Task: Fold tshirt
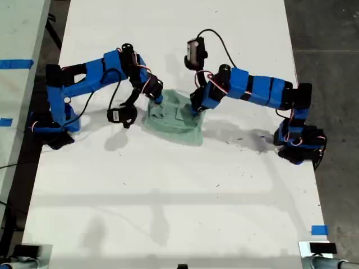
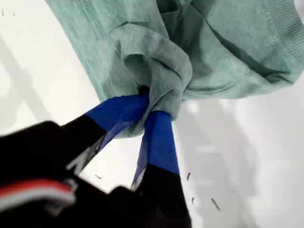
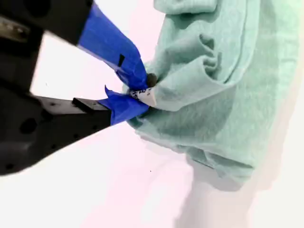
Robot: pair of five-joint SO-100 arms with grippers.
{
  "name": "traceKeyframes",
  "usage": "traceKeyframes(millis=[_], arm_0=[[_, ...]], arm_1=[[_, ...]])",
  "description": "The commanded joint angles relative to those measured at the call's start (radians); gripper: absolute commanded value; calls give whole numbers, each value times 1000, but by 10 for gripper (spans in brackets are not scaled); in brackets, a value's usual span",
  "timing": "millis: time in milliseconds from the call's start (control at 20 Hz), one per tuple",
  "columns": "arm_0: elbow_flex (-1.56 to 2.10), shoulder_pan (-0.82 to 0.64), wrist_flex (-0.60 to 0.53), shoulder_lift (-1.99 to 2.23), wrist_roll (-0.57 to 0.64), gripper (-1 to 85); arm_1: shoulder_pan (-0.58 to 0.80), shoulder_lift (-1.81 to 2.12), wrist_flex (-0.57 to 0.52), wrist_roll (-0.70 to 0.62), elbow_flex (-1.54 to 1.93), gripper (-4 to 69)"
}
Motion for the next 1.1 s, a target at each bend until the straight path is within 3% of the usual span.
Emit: traceKeyframes(millis=[0, 100, 150, 250, 400, 450, 650, 750, 850, 900, 1050], arm_0=[[-80, -83, -83, -114, 52, 1], [-97, -153, -173, -272, 78, 8], [-127, -195, -199, -347, 78, 81], [-199, -250, -195, -431, 91, 239], [-186, -276, -124, -314, 95, 287], [-170, -265, -94, -232, 95, 291], [-130, -238, 57, 112, 91, 259], [-43, -215, 127, 272, 77, 178], [152, -176, 147, 459, 18, 80], [330, -141, 84, 597, 11, 7], [1002, -21, -176, 1137, -213, 1]], arm_1=[[74, 23, -173, -52, 110, -19], [121, -86, -253, -49, 161, -21], [149, -150, -270, -31, 163, -8], [189, -225, -270, 31, 155, 101], [173, -164, -193, 69, 146, 220], [161, -114, -153, 69, 137, 307], [110, 179, 55, 101, 130, 302], [78, 345, 127, 127, 193, 294], [38, 541, 129, 184, 339, 271], [15, 635, 127, 229, 423, 241], [-78, 914, 64, 402, 732, 137]])
